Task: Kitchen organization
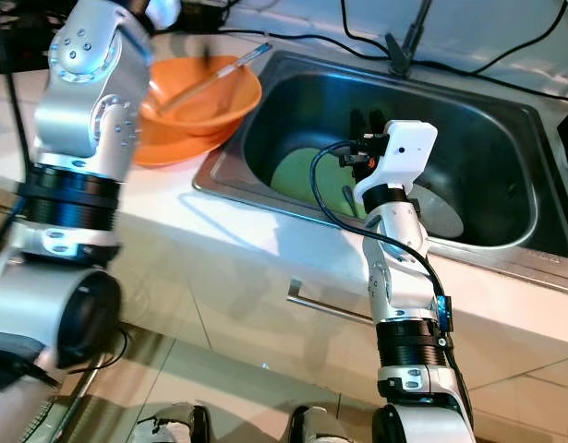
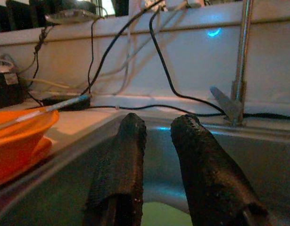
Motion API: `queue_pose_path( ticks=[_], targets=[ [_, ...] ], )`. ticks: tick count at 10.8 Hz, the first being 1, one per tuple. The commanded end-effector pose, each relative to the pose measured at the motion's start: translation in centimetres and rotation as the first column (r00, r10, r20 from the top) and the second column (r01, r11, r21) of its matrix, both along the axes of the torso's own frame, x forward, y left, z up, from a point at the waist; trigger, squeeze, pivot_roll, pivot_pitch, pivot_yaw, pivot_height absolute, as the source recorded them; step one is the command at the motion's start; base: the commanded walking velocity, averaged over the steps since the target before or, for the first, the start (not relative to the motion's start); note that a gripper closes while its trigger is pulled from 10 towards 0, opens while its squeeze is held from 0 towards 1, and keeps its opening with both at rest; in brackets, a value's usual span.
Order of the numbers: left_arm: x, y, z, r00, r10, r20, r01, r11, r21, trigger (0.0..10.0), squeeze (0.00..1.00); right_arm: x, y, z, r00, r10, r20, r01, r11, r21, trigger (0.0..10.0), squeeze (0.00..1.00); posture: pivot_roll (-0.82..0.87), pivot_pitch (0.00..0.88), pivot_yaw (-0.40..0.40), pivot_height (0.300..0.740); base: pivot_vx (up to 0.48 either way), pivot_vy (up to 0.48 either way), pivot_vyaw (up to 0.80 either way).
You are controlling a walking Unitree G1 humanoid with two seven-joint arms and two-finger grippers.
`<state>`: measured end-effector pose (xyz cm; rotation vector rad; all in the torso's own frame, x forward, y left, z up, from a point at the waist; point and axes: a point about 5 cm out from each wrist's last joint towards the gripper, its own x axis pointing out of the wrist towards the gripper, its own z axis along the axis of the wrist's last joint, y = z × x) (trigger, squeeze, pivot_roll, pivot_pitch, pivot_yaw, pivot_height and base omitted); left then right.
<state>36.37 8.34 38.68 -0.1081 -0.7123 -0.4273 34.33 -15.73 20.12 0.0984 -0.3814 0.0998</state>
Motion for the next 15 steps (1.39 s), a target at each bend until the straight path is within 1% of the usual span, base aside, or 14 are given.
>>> queue_pose_path(
  ticks=[1,2,3,4,5,6,7,9,10,11,12,13,14,15],
  targets=[
    [-1.1,-0.5,1.5,0.995,-0.071,0.072,0.073,0.997,-0.024,10.0,0.0,0.2,0.0,0.5,1.0,-0.002,0.023,0.002,1.0,0.012,10.0,0.0,0.06,0.008,-0.026,0.74,0.0,0.0,0.0],
    [-1.5,-1.3,1.4,0.986,-0.15,0.075,0.154,0.987,-0.05,10.0,0.0,0.1,-0.1,0.4,1.0,-0.013,0.024,0.012,1.0,0.016,10.0,0.0,0.05,0.002,-0.015,0.74,0.0,0.0,0.0],
    [-1.7,-1.5,1.4,0.981,-0.175,0.078,0.18,0.982,-0.056,10.0,0.0,0.1,-0.1,0.3,1.0,-0.016,0.025,0.016,1.0,0.017,10.0,0.0,0.05,0.0,-0.011,0.74,0.0,0.0,0.0],
    [-1.7,-2.1,1.0,0.967,-0.245,0.07,0.25,0.964,-0.087,10.0,0.0,0.0,-0.2,0.2,0.999,-0.026,0.026,0.026,0.999,0.021,10.0,0.0,0.05,0.0,-0.002,0.74,0.0,0.0,0.0],
    [-1.6,-2.5,0.4,0.958,-0.283,0.051,0.287,0.952,-0.106,10.0,0.0,0.0,-0.5,0.2,0.999,-0.037,0.029,0.037,0.999,0.016,10.0,0.0,0.04,0.0,0.004,0.74,0.0,0.0,0.0],
    [-1.3,-3.0,-0.8,0.95,-0.311,0.018,0.311,0.945,-0.104,10.0,0.0,0.0,-1.4,0.3,0.997,-0.069,0.034,0.069,0.998,0.005,10.0,0.0,0.04,0.008,0.011,0.74,0.0,0.0,0.0],
    [-0.9,-3.6,-2.3,0.94,-0.34,-0.025,0.335,0.935,-0.114,10.0,0.0,0.0,-2.8,0.6,0.992,-0.116,0.045,0.117,0.993,-0.008,10.0,0.0,0.03,0.019,0.019,0.74,0.0,0.0,0.0],
    [-0.7,-4.2,-4.1,0.925,-0.374,-0.069,0.365,0.923,-0.122,10.0,0.0,-0.2,-4.6,1.0,0.983,-0.174,0.057,0.176,0.984,-0.027,10.0,0.0,0.02,0.035,0.033,0.74,0.0,0.0,0.0],
    [-0.6,-4.3,-5.0,0.922,-0.374,-0.095,0.364,0.925,-0.11,10.0,0.0,-0.2,-4.9,1.1,0.982,-0.182,0.056,0.184,0.983,-0.031,10.0,0.0,0.02,0.043,0.042,0.74,0.0,0.0,0.0],
    [-0.4,-4.4,-6.2,0.92,-0.372,-0.127,0.36,0.927,-0.108,10.0,0.0,-0.1,-4.7,1.1,0.987,-0.15,0.054,0.152,0.988,-0.032,10.0,0.0,0.02,0.048,0.047,0.74,0.0,0.0,0.0],
    [-0.1,-4.3,-7.1,0.92,-0.363,-0.151,0.35,0.931,-0.105,10.0,0.0,0.0,-4.0,1.6,0.995,-0.079,0.055,0.079,0.997,-0.004,10.0,0.0,0.02,0.053,0.054,0.74,0.0,0.0,0.0],
    [0.1,-4.2,-7.9,0.92,-0.353,-0.174,0.34,0.935,-0.101,10.0,0.0,-0.1,-2.7,2.1,0.997,0.035,0.069,-0.031,0.998,-0.055,10.0,0.0,0.01,0.063,0.059,0.74,0.0,0.0,0.0],
    [0.2,-4.2,-8.6,0.916,-0.354,-0.19,0.34,0.935,-0.103,10.0,0.0,-0.3,-2.3,2.3,0.994,0.089,0.066,-0.081,0.991,-0.107,10.0,0.13,0.01,0.07,0.061,0.74,0.0,0.0,0.0],
    [0.2,-4.3,-8.8,0.914,-0.355,-0.195,0.34,0.934,-0.105,10.0,0.0,-0.3,-2.5,2.2,0.994,0.089,0.061,-0.082,0.99,-0.112,10.0,1.0,0.01,0.073,0.059,0.74,0.0,0.0,0.0]
  ],
)
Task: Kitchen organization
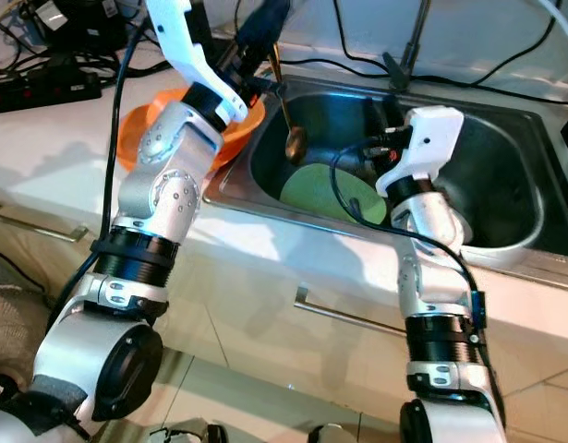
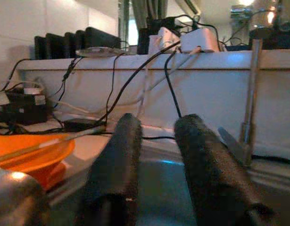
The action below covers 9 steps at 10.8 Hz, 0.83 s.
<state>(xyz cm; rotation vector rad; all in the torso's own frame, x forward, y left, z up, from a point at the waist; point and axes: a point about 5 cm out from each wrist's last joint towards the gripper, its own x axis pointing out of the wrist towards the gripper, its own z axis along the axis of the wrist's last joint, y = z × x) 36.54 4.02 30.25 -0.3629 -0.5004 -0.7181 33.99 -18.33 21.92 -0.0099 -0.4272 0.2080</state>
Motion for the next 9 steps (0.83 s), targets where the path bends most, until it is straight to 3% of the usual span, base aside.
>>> queue_pose_path(
  ticks=[1,3,8,9],
  targets=[
    [0.0,-0.1,-0.5,1.0,-0.004,-0.002,0.004,1.0,0.018,10.0,0.0,-0.1,-0.2,0.0,1.0,0.021,-0.011,-0.022,0.999,-0.032,10.0,1.0,0.01,0.075,0.06,0.74,0.0,0.0,0.0],
    [0.1,-0.3,-0.7,1.0,-0.013,-0.005,0.013,1.0,0.02,10.0,0.0,-0.9,0.6,0.3,0.982,0.185,-0.031,-0.187,0.974,-0.127,10.0,1.0,0.0,0.084,0.067,0.74,0.0,0.0,0.0],
    [0.1,-0.2,-1.2,0.999,-0.037,-0.019,0.038,0.999,0.026,10.0,0.0,-1.4,1.6,0.2,0.968,0.246,-0.04,-0.25,0.957,-0.15,10.0,1.0,0.0,0.08,0.083,0.74,0.0,0.0,0.0],
    [0.1,-0.4,-1.3,0.999,-0.045,-0.022,0.046,0.999,0.029,10.0,0.0,-1.7,2.1,-0.2,0.959,0.277,-0.052,-0.282,0.947,-0.157,10.0,0.5,0.0,0.076,0.086,0.74,0.0,0.0,0.0]
  ],
)
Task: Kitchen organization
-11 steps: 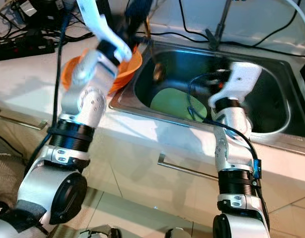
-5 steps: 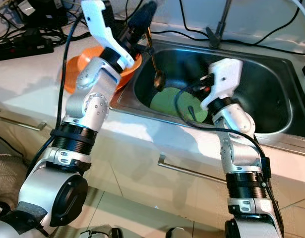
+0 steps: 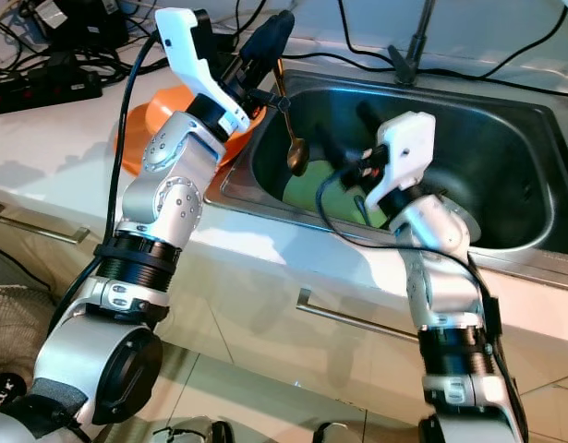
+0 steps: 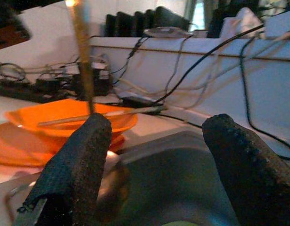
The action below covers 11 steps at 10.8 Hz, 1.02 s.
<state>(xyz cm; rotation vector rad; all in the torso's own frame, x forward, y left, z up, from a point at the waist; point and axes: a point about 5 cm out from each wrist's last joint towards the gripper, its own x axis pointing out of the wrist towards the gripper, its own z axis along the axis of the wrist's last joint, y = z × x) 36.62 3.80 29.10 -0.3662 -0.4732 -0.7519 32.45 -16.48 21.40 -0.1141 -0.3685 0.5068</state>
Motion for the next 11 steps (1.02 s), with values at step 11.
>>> queue_pose_path(
  ticks=[11],
  targets=[
    [-0.9,-2.0,-1.2,0.996,-0.086,-0.021,0.086,0.995,0.042,10.0,0.0,0.4,3.6,-2.1,0.996,0.069,-0.056,-0.069,0.998,0.0,10.0,0.0,0.02,0.059,0.082,0.74,0.0,0.0,0.0]
  ],
)
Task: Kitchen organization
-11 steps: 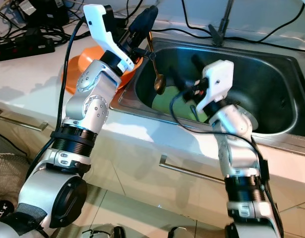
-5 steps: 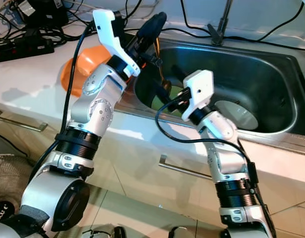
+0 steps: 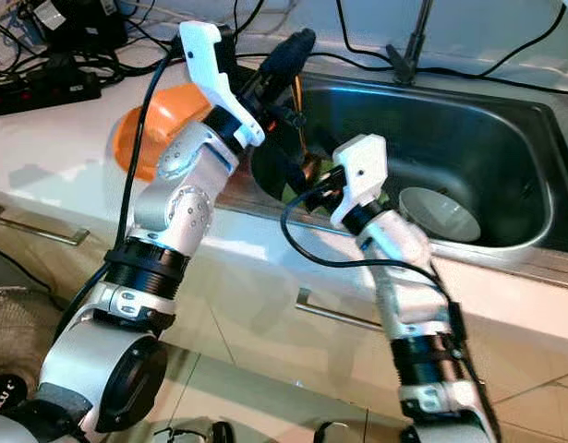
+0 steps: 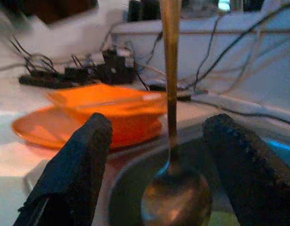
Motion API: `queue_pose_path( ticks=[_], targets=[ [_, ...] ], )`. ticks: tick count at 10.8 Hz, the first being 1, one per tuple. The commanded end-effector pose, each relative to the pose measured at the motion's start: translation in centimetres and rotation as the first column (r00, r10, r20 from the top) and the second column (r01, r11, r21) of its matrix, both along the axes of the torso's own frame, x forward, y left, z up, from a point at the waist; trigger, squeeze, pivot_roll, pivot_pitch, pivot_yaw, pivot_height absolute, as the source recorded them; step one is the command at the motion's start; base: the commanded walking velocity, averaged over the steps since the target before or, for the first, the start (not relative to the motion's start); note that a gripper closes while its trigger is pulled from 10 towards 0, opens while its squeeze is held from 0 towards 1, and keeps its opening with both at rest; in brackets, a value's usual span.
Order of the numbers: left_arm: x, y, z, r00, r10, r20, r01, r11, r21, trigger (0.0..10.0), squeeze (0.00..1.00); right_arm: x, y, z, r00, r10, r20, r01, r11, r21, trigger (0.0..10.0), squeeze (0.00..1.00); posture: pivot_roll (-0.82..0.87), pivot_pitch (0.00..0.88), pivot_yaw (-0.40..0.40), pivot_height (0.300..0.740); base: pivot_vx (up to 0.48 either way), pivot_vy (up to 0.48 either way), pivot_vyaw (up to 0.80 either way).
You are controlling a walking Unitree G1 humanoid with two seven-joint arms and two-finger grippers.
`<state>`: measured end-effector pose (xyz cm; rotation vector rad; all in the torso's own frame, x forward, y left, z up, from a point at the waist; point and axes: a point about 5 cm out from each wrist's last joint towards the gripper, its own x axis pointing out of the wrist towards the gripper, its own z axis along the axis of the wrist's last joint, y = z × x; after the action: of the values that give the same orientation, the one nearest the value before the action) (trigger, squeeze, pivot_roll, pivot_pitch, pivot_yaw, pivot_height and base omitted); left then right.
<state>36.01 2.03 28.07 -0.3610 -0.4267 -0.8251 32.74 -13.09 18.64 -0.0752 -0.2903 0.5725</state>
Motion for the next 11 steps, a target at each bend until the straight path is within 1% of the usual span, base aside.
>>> queue_pose_path(
  ticks=[1,5,6,7,8,11],
  targets=[
    [-0.31,-0.4,-0.23,1.0,-0.018,0.001,0.018,1.0,0.01,10.0,0.0,0.28,0.43,0.42,1.0,-0.005,0.022,0.005,1.0,-0.005,10.0,0.0,0.02,0.059,0.081,0.74,0.0,0.0,0.0],
    [-0.48,-0.6,-0.41,1.0,-0.027,-0.006,0.027,1.0,0.014,10.0,0.0,0.8,0.75,0.12,0.999,-0.027,0.024,0.027,1.0,0.011,10.0,0.0,0.03,0.063,0.08,0.74,0.0,0.0,0.0],
    [-0.48,-0.62,-0.4,1.0,-0.028,-0.006,0.028,1.0,0.014,10.0,0.0,0.88,0.81,0.2,0.999,-0.034,0.027,0.034,0.999,0.022,6.1,0.0,0.03,0.063,0.081,0.74,0.0,0.0,0.0],
    [-0.48,-0.62,-0.39,1.0,-0.028,-0.006,0.028,0.999,0.014,10.0,0.0,0.91,0.85,0.24,0.999,-0.035,0.029,0.034,0.999,0.024,2.6,0.0,0.03,0.065,0.082,0.74,0.0,0.0,0.0],
    [-0.47,-0.65,-0.33,1.0,-0.026,-0.006,0.027,1.0,0.015,10.0,0.0,0.92,1.12,0.27,0.999,-0.024,0.032,0.023,0.999,0.026,0.0,0.0,0.03,0.068,0.081,0.74,0.0,0.0,0.0],
    [-0.42,-0.66,-0.3,1.0,-0.023,-0.009,0.024,1.0,0.016,10.0,0.0,1.06,1.13,0.27,0.999,-0.024,0.037,0.023,0.999,0.032,0.0,0.0,0.04,0.073,0.08,0.74,0.0,0.0,0.0]
  ],
)
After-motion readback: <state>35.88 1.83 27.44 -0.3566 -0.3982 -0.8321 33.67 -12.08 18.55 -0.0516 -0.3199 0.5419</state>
